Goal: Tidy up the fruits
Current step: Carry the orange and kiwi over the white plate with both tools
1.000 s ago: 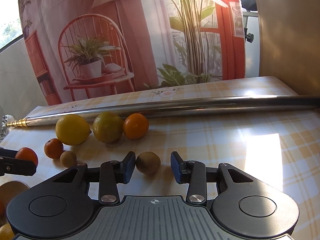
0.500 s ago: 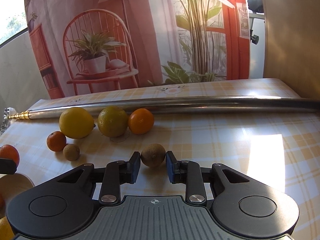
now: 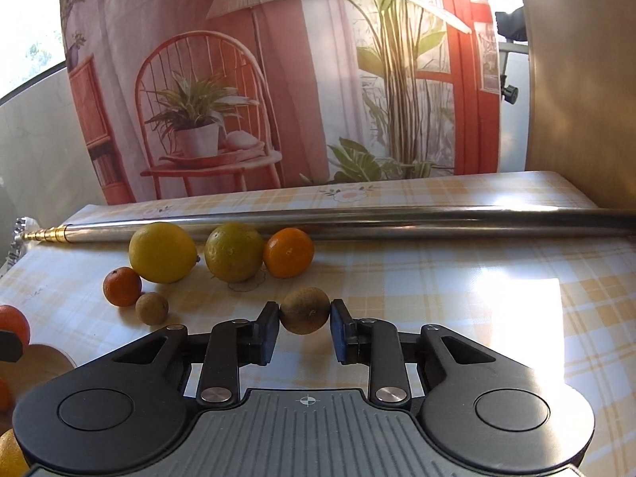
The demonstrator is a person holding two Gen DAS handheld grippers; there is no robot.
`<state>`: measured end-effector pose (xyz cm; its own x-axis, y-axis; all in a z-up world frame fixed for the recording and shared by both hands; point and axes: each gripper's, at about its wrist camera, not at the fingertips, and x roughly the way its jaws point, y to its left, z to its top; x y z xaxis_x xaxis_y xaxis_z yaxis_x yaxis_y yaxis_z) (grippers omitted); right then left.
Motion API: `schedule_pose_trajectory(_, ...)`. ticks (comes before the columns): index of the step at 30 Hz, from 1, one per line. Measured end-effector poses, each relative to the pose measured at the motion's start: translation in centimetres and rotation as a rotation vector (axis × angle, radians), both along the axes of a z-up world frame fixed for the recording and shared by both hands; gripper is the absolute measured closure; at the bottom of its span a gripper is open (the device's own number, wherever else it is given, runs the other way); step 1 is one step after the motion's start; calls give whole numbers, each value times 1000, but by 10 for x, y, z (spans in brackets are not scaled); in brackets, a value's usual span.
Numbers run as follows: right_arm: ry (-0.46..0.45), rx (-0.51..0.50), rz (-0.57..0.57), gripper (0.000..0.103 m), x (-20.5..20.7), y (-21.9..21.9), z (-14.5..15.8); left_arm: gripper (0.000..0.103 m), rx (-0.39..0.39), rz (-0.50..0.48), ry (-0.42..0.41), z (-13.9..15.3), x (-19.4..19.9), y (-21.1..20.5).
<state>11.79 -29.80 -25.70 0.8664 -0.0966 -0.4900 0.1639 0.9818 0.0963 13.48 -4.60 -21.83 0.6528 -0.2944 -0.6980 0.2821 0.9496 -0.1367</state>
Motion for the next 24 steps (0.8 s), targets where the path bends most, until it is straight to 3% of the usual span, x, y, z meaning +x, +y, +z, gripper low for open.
schedule_pose_trajectory(13,-26,-28,-7,78,-12,8,4,62,-5,19,-20,8,-20,14)
schedule_pose_trajectory(18,13,-47,-13,78,-25,23,6,62,-15,25,-31,14,-32,21)
schedule_pose_trajectory(24,-36,40,35,78,-60,47,20,62,-37,31,-8,14,-47,32)
